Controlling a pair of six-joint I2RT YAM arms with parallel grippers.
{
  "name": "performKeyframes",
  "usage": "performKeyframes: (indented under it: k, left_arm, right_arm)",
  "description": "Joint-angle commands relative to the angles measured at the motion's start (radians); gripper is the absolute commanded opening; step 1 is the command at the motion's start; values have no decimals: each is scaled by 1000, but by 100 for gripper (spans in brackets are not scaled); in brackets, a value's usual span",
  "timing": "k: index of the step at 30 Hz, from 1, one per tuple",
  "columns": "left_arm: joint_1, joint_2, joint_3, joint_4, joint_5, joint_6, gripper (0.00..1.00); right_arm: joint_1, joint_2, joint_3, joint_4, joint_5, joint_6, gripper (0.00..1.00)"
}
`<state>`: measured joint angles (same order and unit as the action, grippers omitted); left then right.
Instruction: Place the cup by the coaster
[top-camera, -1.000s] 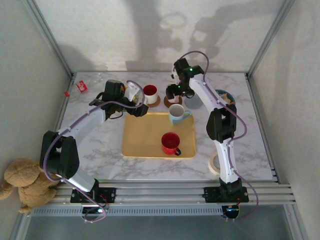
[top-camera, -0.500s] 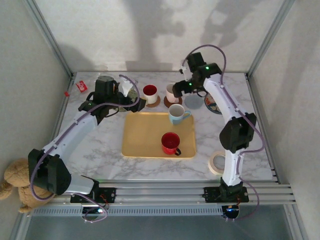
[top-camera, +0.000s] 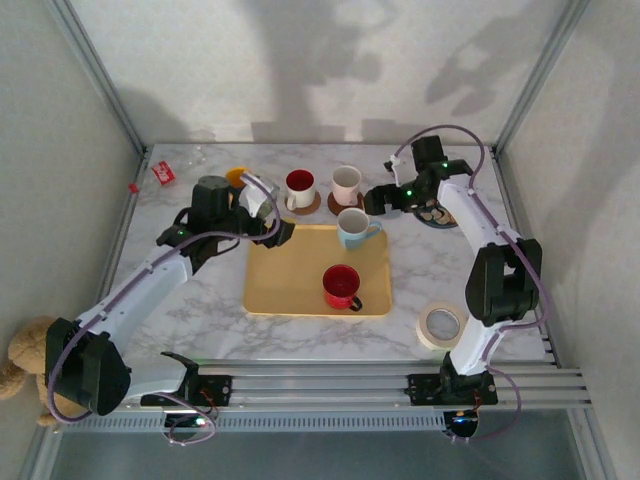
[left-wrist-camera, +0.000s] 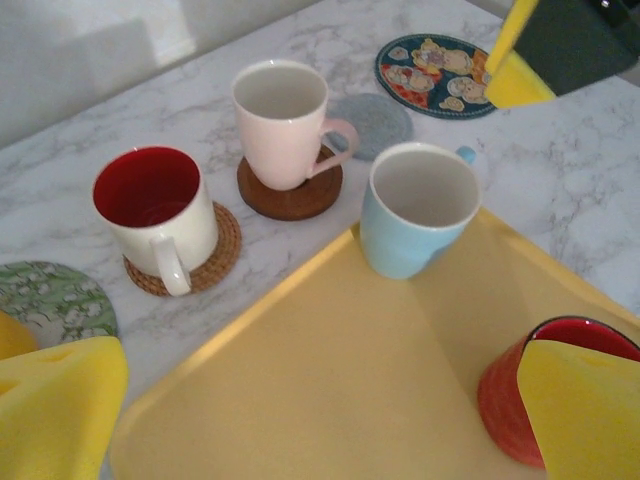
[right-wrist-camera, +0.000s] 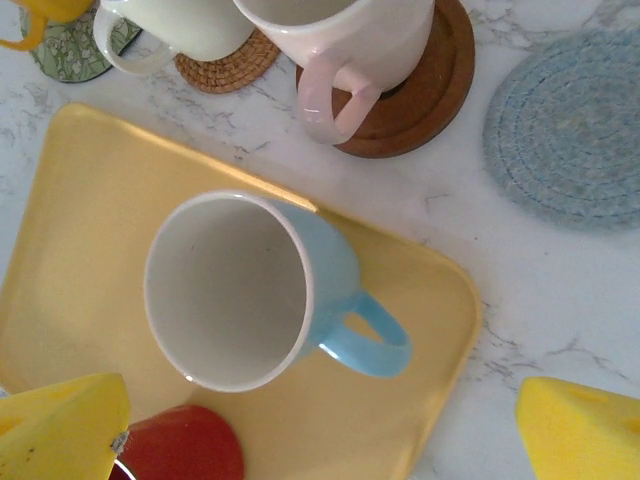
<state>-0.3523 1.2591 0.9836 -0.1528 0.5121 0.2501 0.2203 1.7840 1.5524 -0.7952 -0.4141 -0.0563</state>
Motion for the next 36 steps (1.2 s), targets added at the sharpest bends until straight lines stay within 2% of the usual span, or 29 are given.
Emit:
performKeyframes:
  k: [1, 16, 27, 36]
  left_arm:
    - [-7, -25, -25, 63, 12, -25, 100]
    - [-8, -5, -26, 65, 11, -28, 100]
    - [-10, 43, 1, 59, 27, -9, 100]
    - [-10, 47, -10, 53, 28, -2, 100]
  right_arm:
    - [-15, 24, -23, 132, -91, 30, 99]
    - [-16, 135, -23, 236, -230, 102, 99]
    - [-9, 145, -63, 260, -287, 129, 99]
    - [13, 152, -79, 231, -288, 121, 99]
